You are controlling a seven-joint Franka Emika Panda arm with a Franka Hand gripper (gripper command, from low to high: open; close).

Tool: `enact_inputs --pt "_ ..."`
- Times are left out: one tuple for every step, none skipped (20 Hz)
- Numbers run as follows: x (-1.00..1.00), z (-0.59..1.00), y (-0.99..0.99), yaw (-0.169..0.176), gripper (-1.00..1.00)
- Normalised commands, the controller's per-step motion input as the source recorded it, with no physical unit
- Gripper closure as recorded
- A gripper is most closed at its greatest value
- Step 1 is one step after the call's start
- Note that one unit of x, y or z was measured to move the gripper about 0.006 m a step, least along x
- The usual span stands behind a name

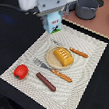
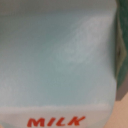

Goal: Interact with the objects in diverse but meaningful ways.

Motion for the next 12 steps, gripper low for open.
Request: enact_inputs --pt "0.83 0.10 0.73 0.000 1.00" --pt "0.83 0.04 0.73 0.000 1.00" --pt "0.81 0.00 0.73 0.000 1.00" --pt "0.81 0.00 0.74 0.000 1.00" --pt "0.79 -0.05 0.75 0.000 1.00" --pt "0.77 -0.11 0.76 0.000 1.00" --pt "0.73 -0.17 0.77 0.003 1.00" --pt "0.69 -0.28 0.77 0.015 1.00" --pt "0.65 -0.35 0.77 0.030 1.00" --pt "0.53 -0.41 0.63 0.042 1.00" --pt "0.47 -0.43 0.59 0.043 1.00" --pt "0.46 -0.43 0.57 0.043 1.00"
